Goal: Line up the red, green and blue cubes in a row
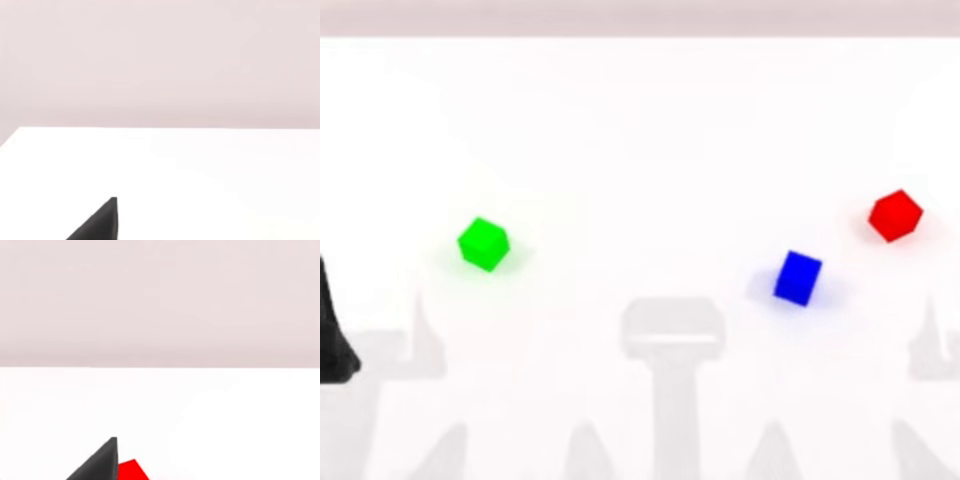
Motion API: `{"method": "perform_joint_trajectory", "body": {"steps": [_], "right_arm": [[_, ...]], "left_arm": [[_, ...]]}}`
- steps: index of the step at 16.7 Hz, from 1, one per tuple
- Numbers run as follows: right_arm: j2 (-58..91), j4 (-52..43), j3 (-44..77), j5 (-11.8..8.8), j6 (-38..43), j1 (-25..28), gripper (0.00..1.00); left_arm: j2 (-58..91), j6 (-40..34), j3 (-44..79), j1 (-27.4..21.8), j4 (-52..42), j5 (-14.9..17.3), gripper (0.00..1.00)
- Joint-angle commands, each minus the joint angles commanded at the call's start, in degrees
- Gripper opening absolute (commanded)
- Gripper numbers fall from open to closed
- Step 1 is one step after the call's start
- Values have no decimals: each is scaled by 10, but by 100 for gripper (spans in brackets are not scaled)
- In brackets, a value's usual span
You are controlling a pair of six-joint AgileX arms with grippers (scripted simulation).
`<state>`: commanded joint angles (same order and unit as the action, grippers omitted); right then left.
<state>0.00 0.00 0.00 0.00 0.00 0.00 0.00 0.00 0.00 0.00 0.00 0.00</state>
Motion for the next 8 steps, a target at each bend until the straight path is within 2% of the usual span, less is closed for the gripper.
{"method": "perform_joint_trajectory", "body": {"steps": [4, 8], "right_arm": [[17, -12, 17, -1, -3, 3, 100], [125, -84, 125, -3, -21, 12, 100]], "left_arm": [[0, 0, 0, 0, 0, 0, 100], [0, 0, 0, 0, 0, 0, 100]]}}
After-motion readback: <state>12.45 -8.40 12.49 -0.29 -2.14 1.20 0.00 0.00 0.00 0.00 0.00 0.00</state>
